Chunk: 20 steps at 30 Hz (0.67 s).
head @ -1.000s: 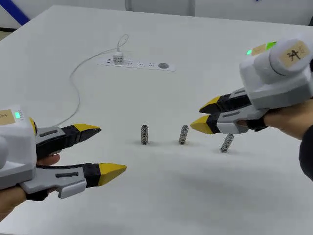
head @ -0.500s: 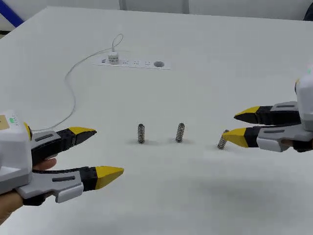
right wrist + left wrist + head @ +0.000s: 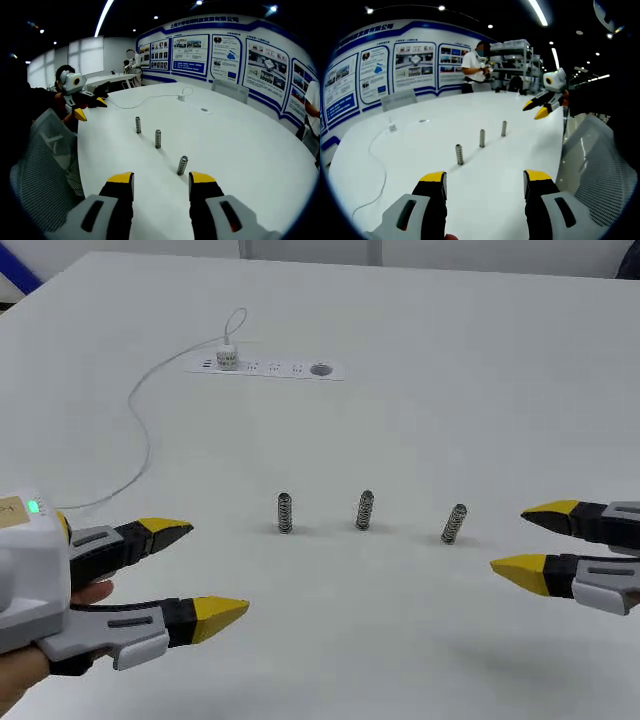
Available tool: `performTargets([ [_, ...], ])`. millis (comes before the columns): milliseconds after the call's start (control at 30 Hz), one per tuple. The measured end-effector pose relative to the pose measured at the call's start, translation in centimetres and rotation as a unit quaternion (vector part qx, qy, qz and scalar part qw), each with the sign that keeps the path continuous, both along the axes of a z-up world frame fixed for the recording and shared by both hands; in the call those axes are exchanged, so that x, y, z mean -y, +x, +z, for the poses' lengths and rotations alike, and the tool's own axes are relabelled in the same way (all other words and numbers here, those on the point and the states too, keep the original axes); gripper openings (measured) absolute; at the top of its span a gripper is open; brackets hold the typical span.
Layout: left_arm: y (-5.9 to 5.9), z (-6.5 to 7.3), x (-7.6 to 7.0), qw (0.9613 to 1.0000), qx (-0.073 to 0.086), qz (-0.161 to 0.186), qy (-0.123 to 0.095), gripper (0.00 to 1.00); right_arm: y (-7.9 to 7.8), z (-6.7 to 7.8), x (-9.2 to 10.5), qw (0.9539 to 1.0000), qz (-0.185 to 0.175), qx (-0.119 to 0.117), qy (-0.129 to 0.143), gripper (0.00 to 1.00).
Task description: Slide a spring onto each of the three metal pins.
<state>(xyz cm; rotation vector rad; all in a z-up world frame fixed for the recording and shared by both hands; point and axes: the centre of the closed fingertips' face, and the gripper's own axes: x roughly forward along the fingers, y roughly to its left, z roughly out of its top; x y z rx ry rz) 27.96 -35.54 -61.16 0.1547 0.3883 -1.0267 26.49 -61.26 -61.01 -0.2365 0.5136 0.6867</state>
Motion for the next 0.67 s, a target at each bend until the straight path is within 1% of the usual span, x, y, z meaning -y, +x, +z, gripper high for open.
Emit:
performTargets([
  [233,0.2,-0.7,-0.4,0.9999,-0.010,0.009,0.001,0.64,-1.1,-0.6,1.0,0.9995,-0.028,-0.004,0.011,0.47],
  [400,0.2,-0.9,-0.3,0.9998,-0.013,0.013,-0.003,0.63,-1.8,-1.0,1.4,0.9989,-0.043,-0.008,0.017,0.47],
  [467,0.1,-1.0,-0.3,0.9998,-0.015,0.014,-0.005,0.63,-1.9,-1.1,1.6,0.9986,-0.050,-0.006,0.018,0.47],
  [567,0.0,-1.3,-0.1,0.9997,-0.019,0.014,-0.005,0.63,-2.0,-1.0,1.6,0.9981,-0.057,-0.004,0.026,0.47],
  [667,-0.2,-1.5,0.0,0.9996,-0.022,0.014,-0.007,0.63,-2.0,-1.1,1.6,0.9981,-0.058,-0.004,0.021,0.47],
])
